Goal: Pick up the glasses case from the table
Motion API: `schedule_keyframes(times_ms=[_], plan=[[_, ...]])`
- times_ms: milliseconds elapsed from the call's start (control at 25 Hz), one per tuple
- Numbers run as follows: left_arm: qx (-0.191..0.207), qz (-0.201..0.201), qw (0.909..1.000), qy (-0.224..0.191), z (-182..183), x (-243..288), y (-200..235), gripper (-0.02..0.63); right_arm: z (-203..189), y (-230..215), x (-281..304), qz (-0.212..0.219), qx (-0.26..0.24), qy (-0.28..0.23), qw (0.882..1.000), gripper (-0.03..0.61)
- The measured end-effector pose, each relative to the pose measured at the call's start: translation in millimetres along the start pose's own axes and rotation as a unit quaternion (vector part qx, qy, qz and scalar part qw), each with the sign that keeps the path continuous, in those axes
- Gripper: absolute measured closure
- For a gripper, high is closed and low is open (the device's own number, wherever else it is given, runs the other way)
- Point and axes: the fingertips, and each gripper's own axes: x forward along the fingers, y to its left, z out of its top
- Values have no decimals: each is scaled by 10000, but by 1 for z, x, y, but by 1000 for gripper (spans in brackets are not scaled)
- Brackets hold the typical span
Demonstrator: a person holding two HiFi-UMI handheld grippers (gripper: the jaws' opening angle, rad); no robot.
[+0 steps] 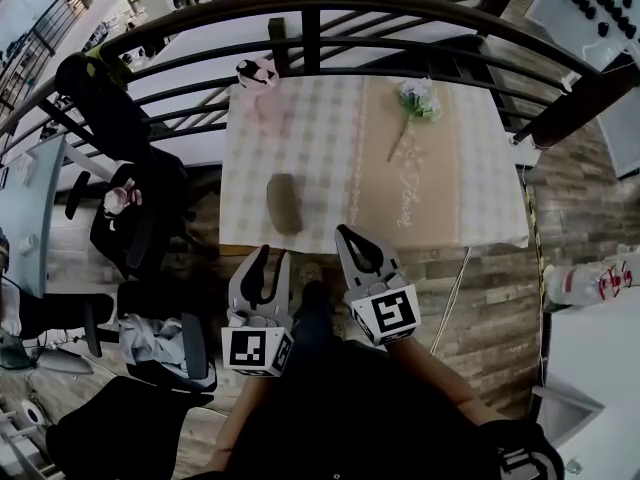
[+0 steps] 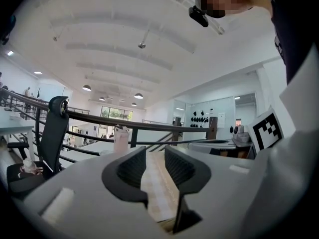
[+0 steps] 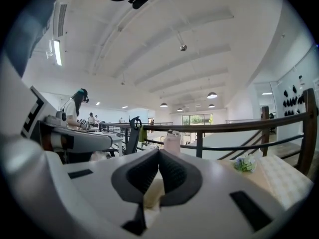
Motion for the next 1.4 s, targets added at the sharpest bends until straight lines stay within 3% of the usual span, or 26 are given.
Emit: schedule_keyframes(times_ms=[480, 680, 880, 1400], plan=[[-270, -93, 9976, 625, -40, 83, 67, 494, -25, -36, 100, 57, -17, 256, 9997, 571], [-405, -179, 9955, 843, -55, 106, 83, 488, -38, -46, 123, -35, 68, 619, 9981, 571], [-547, -293, 9923, 1070, -69, 123, 94, 460, -43, -54, 141, -106, 47, 593, 9982, 571], [-723, -354, 9897, 1187, -78, 141, 105, 446, -54, -49, 175, 244, 97, 782, 9966, 571]])
